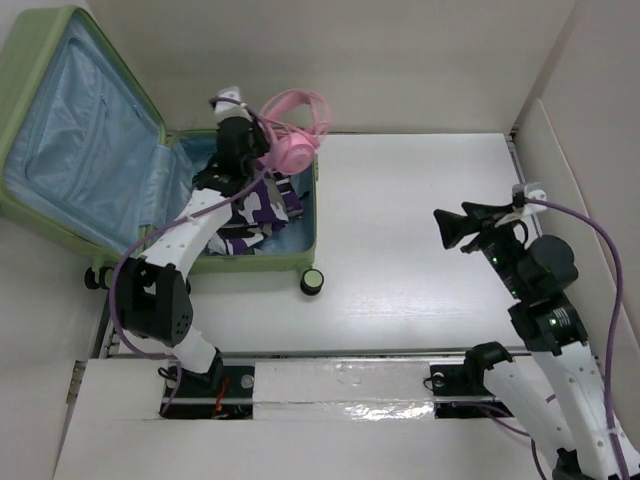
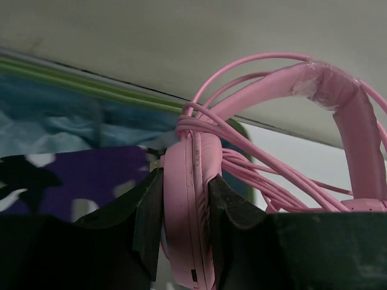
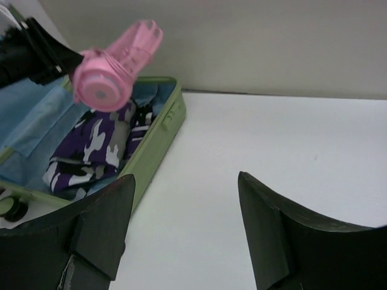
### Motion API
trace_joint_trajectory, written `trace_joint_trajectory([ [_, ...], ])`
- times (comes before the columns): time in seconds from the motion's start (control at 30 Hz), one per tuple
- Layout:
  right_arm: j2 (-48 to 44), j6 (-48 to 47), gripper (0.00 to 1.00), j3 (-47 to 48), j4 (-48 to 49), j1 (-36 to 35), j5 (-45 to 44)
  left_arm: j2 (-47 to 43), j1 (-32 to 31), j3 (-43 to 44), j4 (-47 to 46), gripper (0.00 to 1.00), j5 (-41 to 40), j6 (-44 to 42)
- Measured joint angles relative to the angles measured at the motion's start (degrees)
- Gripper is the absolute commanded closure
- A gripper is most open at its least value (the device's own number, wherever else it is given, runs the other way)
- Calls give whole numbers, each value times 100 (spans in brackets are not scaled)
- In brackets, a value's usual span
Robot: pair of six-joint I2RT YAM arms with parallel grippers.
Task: Pack the luggage
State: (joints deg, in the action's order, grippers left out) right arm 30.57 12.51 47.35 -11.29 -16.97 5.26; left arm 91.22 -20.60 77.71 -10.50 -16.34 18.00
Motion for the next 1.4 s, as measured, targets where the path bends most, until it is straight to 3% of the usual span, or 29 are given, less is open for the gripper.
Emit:
trace_joint_trajectory([
  [0.17,662,20,26,-140,286,-168,369,-105,966,-538,107,97,-223,341],
  [0.27,813,26,25,-269,468,-229,522,-105,1204,-890,503,65,-293,492],
  [0.3,835,33,23,-317,542,-229,568,-105,1270,-970,662,44,-341,535],
  [0.4,863,37,14,-531,809,-229,649,-229,1443,-1132,905,33,-474,706],
  [0.47,887,17,12,-664,920,-229,675,-560,1641,-1248,1016,34,-542,756],
  [0.53,896,-7,22,-796,1001,-229,682,-1095,1862,-1394,1119,38,-616,776],
  [0.57,894,-22,42,-872,1054,-229,691,-1410,1958,-1486,1143,40,-684,778],
  [0.67,914,-52,85,-1078,1213,-262,756,-2601,2079,-1843,1276,51,-1021,785],
  [0.77,990,-28,92,-1169,1283,-264,861,-3974,2065,-2330,1388,81,-1434,802],
  [0.8,1021,-31,92,-1169,1294,-264,887,-4336,2068,-2455,1495,100,-1604,824],
  [1.0,1036,-50,88,-1169,1298,-306,1019,-5346,2120,-2577,2299,99,-3178,835],
  [1.07,964,-72,80,-1169,1292,-334,1023,-5335,2157,-2629,2347,84,-3705,603],
  [1.1,914,-79,77,-1169,1290,-339,1025,-5292,2218,-2653,2326,66,-3915,463],
  [1.3,732,-125,61,-1167,1290,-376,1019,-3869,3187,-1888,2581,36,-4216,334],
  [1.4,793,-168,57,-1152,1276,-387,1021,-3394,3305,-1897,2621,33,-4258,269],
])
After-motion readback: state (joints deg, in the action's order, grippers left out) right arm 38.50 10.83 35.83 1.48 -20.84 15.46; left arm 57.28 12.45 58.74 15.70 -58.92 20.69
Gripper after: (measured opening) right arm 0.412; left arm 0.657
